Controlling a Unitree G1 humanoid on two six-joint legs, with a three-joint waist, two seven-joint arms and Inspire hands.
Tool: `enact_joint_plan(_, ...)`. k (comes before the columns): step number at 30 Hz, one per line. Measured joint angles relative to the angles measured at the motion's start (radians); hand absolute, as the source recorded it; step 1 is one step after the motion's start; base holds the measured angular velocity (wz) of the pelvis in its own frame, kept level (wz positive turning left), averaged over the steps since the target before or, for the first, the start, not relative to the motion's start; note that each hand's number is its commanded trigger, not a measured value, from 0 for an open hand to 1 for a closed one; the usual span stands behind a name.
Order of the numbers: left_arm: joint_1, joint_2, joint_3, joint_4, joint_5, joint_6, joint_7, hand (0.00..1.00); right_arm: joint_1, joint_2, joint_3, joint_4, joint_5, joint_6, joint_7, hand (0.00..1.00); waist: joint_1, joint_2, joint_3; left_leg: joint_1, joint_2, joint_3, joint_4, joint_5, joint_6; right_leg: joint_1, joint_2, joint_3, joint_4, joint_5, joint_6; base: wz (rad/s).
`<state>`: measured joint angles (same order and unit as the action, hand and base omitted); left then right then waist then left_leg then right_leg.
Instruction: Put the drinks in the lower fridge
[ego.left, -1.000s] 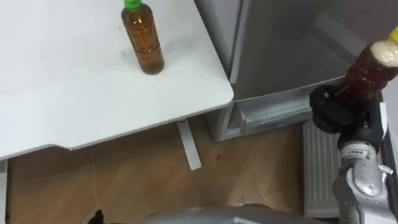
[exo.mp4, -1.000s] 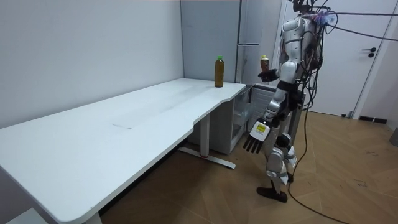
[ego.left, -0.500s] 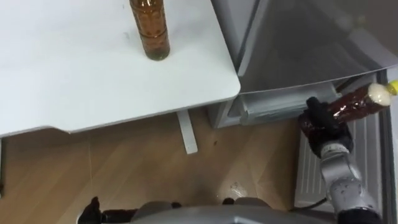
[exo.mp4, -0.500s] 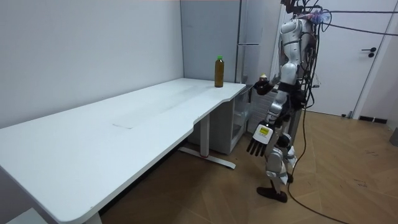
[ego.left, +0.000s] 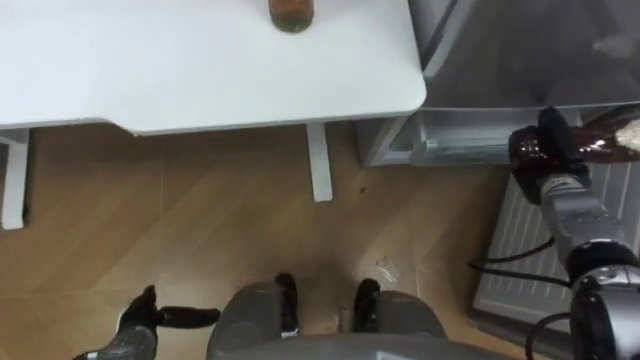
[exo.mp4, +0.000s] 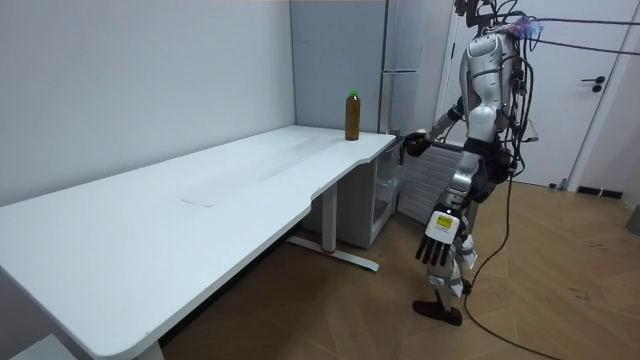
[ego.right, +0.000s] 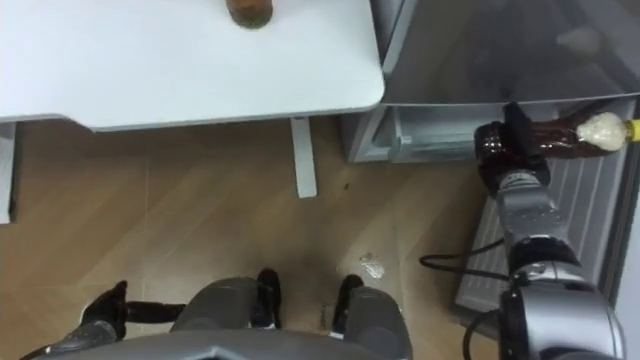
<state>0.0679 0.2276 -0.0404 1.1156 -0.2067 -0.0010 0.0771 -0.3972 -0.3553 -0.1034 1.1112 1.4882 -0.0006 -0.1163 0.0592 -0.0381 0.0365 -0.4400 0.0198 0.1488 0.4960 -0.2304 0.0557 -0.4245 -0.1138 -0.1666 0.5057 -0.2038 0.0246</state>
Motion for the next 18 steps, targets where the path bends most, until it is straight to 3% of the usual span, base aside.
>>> enact_joint_plan(1,-0.006,0.004,-0.013,0.0,-0.007,0.0,0.0,0.0,-0.024,-0.004,0.0,0.022,0.001,0.002,0.0,1.0,0.001,-0.003,0.0041,-0.029,-0.003,-0.001,0.02,-0.001,0.002,-0.034,-0.009,0.001,0.027,-0.016,-0.001,0.12)
enact_joint_plan(4,-0.019,0.012,-0.028,0.002,-0.04,0.001,0.0,0.0,-0.046,-0.019,-0.004,0.025,0.002,0.002,0.0,1.0,0.007,-0.005,0.0067,-0.105,-0.015,-0.01,0.075,-0.002,0.003,-0.118,-0.027,0.004,0.107,-0.042,-0.004,0.16)
enact_joint_plan(9,-0.041,0.022,-0.054,-0.007,-0.04,0.001,0.012,0.0,-0.069,-0.036,-0.003,0.028,0.008,0.002,0.0,1.0,0.04,-0.008,0.0093,-0.203,-0.016,-0.014,0.135,-0.004,0.002,-0.222,-0.041,0.004,0.187,-0.06,-0.016,0.07)
enact_joint_plan(14,-0.04,0.025,-0.065,-0.037,-0.039,0.002,0.029,0.0,-0.118,-0.037,-0.004,0.047,-0.003,0.004,0.0,1.0,0.047,-0.012,0.0123,-0.303,-0.013,-0.016,0.196,-0.009,-0.003,-0.324,-0.045,0.007,0.256,-0.078,-0.026,0.04)
enact_joint_plan(18,-0.044,0.029,-0.121,-0.036,-0.042,0.002,0.041,0.0,-0.143,-0.052,0.004,0.047,-0.002,0.004,-0.001,1.0,0.055,-0.012,0.0129,-0.394,-0.012,-0.016,0.247,-0.014,-0.004,-0.415,-0.056,0.005,0.318,-0.094,-0.035,0.07)
